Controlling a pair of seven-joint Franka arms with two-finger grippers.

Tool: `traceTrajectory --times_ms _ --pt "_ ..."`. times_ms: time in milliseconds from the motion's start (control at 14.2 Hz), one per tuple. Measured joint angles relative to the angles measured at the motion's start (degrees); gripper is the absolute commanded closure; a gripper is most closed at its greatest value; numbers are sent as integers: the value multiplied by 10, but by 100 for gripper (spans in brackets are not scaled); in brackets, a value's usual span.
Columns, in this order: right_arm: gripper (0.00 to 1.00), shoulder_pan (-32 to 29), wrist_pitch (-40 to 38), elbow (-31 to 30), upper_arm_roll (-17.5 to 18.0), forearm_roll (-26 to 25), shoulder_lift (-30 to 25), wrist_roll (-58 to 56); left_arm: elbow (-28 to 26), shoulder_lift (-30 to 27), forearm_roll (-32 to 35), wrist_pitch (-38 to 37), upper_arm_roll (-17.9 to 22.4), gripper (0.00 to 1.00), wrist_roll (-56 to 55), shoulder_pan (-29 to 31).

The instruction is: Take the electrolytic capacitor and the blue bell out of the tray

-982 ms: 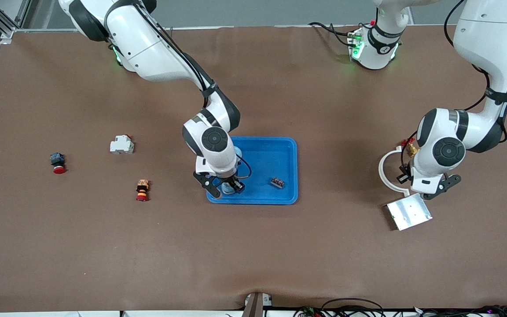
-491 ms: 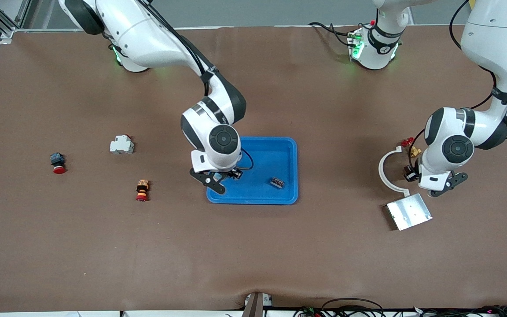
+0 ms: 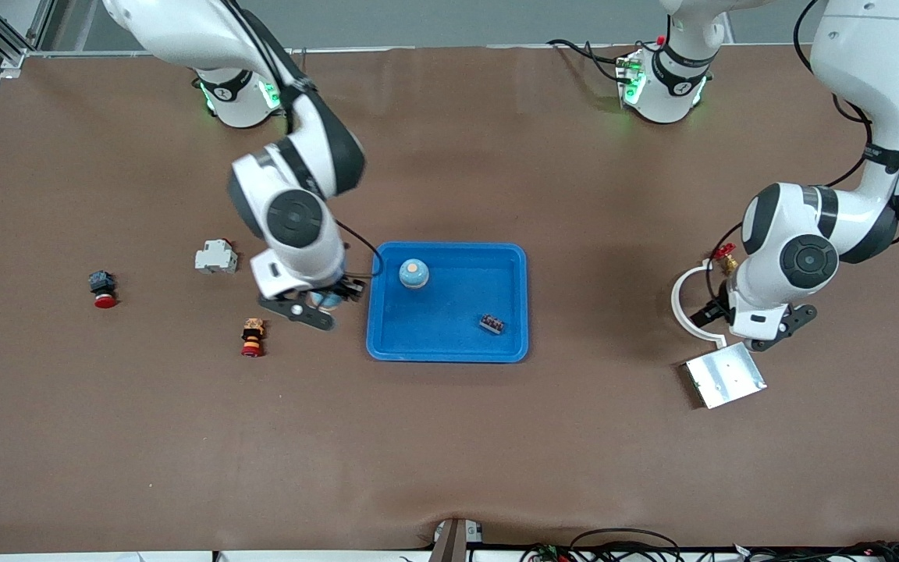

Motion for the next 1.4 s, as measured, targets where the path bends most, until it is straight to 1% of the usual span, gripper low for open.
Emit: traceTrajectory --times_ms 140,281,421,561,772,912,982,1193,1263,1404 --pt "100 -18 14 -86 0 13 -73 -41 35 -1 -44 -29 -44 0 -66 -5" --pt "100 -34 28 -159 0 17 -135 -80 56 4 -64 -35 -85 0 -143 -17" --pt "100 -58 51 -211 0 18 -173 -130 78 17 -68 -35 -99 0 -211 -48" --pt "100 -97 88 -246 -1 21 -185 -194 108 40 -69 -35 -100 0 -265 -77" --pt "100 -160 130 -270 -3 40 -179 -299 165 89 -69 -25 -101 1 -344 -118" --pt "100 -193 149 -271 -4 42 -167 -359 199 128 -69 -4 -102 12 -389 -150" --pt "100 -208 163 -270 -4 42 -157 -387 213 146 -69 9 -102 16 -406 -168" --pt "100 -259 201 -249 -5 42 -105 -465 241 184 -69 57 -101 21 -456 -212" --pt "100 -272 219 -242 -5 42 -85 -481 243 192 -69 78 -101 25 -472 -221" --pt "100 -288 238 -222 -5 42 -46 -502 245 207 -69 104 -100 28 -497 -236"
